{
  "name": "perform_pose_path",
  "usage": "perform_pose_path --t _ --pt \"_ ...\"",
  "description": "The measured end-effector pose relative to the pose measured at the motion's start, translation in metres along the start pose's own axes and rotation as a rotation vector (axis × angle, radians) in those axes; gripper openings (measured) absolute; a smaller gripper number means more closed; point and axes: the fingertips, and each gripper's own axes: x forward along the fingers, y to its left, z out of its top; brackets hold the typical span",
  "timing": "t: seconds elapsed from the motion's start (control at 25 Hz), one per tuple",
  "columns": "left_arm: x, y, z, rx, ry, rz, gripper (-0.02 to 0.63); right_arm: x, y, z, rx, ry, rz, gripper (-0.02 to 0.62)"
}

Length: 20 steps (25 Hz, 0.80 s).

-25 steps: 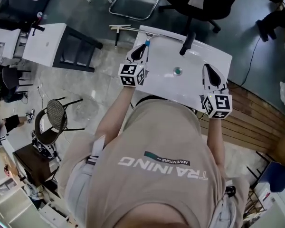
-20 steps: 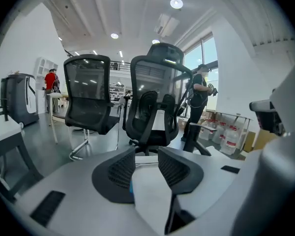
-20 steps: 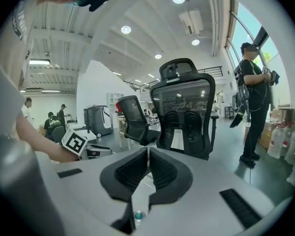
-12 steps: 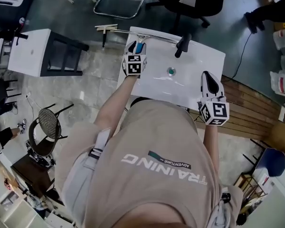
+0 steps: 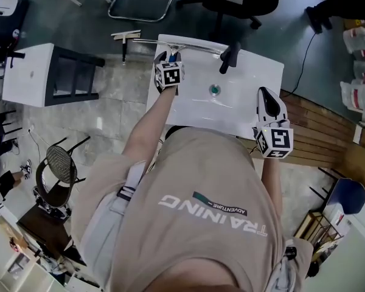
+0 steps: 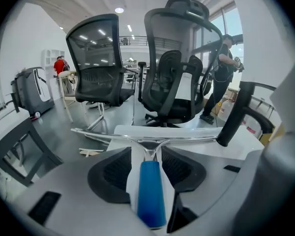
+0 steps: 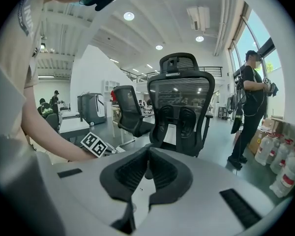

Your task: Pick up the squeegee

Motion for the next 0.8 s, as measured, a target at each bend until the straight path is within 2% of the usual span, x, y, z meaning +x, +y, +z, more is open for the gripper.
perform_pose_path --t 0.12,0.28,0.48,0.64,0.8 --pt "0.01 0.001 -0.009 -0.021 0.07 -0.01 0.183 0.005 -0.004 0.002 0.013 -0.005 0.0 0.037" --pt "0.019 -0.005 -0.012 -0.047 0.106 -0.025 0.183 0.014 -0.006 0.008 0.024 -0.021 0.008 0.037" --pt "0.024 -0.008 -0.01 -0.033 0.123 -0.028 0.183 0.027 0.001 0.016 0.019 -0.026 0.034 0.037" --pt "0.028 -0.007 -0.011 0.004 0.131 0.002 0.179 0.033 0.003 0.023 0.011 -0.038 0.046 0.037" --pt "0.033 -0.002 -0.008 -0.006 0.123 0.021 0.135 0.032 0.004 0.027 0.006 -0.047 0.046 0.037"
